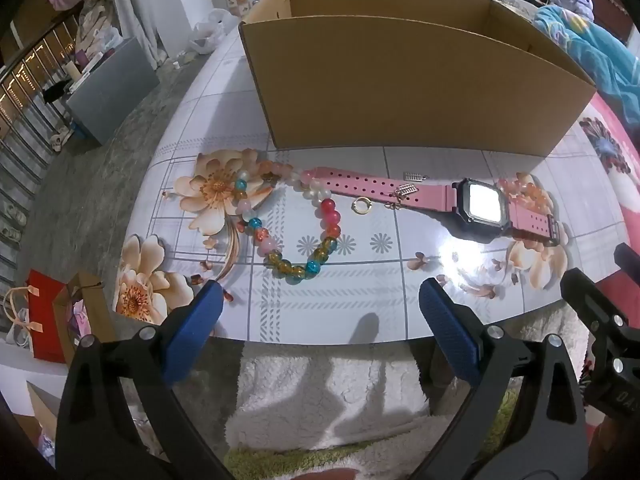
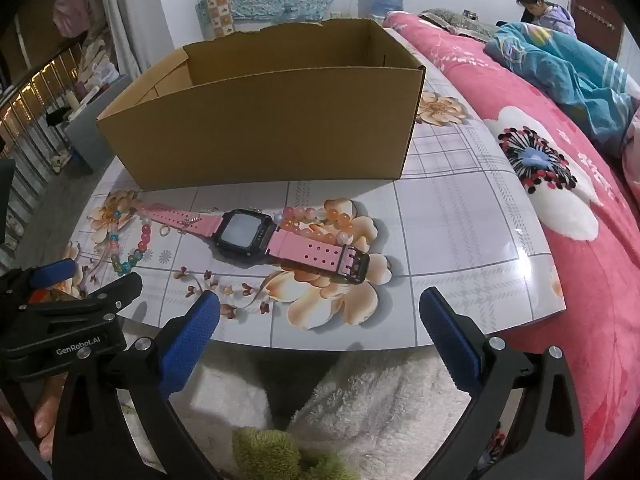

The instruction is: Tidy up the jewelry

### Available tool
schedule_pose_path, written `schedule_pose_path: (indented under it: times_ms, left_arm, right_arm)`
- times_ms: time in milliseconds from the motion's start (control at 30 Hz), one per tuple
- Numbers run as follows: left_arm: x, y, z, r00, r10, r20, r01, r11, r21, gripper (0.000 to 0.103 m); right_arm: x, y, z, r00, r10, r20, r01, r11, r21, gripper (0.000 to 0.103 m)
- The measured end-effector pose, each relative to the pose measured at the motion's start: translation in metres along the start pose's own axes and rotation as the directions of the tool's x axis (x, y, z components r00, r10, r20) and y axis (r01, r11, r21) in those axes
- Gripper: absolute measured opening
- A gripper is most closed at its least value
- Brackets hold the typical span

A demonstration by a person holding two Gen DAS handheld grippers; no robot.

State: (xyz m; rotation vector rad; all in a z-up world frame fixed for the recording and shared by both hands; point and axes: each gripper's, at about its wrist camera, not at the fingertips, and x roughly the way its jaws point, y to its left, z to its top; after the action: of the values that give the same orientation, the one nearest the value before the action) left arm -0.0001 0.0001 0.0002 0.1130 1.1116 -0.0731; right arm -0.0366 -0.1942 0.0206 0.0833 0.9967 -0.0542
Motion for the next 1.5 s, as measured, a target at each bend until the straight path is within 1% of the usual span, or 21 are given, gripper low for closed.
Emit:
schedule_pose_path:
  times_ms: [333, 400, 1500]
  left_arm:
    - [-0.0006, -0.0009, -0.0001, 1.0, -0.001, -0.001, 0.001, 1.0, 0.002, 0.095]
    - [0.0034, -0.007, -0.001, 1.0, 0.001, -0.002, -0.001, 1.0, 0.004, 0.095]
    - [0.001, -0.0044, 0.0, 1.0, 0.0, -0.002, 0.0, 1.0, 0.006, 0.095]
  right_arm:
    - [-0.0007, 0.0003, 0.0001, 1.0, -0.001, 0.002, 0.001, 1.0, -0.001, 0.097]
    - [-0.0008, 0.0003, 0.0002, 1.0, 0.0, 0.002, 0.0, 1.0, -0.001, 0.098]
    - [-0.0018, -0.0004, 0.0013, 1.0, 0.0, 0.005, 0.0, 1.0, -0.001, 0.098]
